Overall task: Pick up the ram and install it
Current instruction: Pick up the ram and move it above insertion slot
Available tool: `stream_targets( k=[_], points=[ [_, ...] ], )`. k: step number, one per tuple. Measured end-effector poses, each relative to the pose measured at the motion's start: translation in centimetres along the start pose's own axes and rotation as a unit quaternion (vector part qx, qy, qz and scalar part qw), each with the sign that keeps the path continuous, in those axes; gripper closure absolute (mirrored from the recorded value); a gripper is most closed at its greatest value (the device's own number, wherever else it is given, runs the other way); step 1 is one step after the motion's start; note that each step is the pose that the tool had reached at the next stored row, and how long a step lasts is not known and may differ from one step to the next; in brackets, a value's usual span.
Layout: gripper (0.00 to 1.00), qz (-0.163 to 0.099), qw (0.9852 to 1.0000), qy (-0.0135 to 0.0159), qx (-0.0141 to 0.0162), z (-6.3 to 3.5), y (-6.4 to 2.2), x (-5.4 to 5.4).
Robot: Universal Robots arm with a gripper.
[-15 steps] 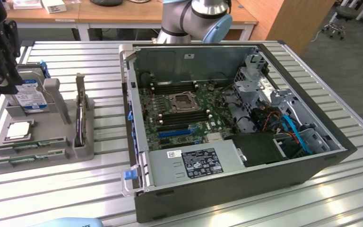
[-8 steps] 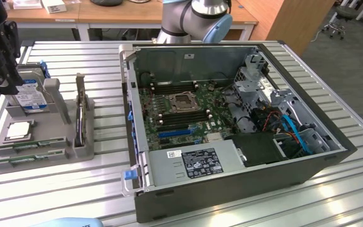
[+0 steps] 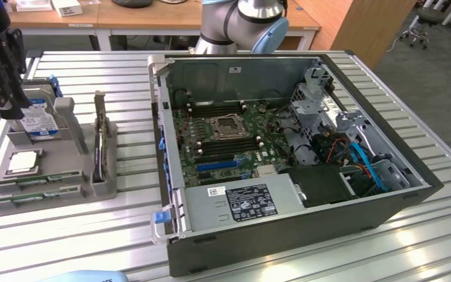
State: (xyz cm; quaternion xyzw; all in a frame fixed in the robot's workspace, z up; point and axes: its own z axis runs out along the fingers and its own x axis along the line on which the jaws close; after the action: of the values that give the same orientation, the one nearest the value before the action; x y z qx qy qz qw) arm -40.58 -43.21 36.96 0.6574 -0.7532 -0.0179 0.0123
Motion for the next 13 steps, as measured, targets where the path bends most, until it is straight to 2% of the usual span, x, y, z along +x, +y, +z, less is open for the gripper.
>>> stream_targets(
  k=[13],
  points=[
    [0.71, 0.0, 1.0, 0.0, 0.0005, 0.85, -0.04, 0.0]
  ],
)
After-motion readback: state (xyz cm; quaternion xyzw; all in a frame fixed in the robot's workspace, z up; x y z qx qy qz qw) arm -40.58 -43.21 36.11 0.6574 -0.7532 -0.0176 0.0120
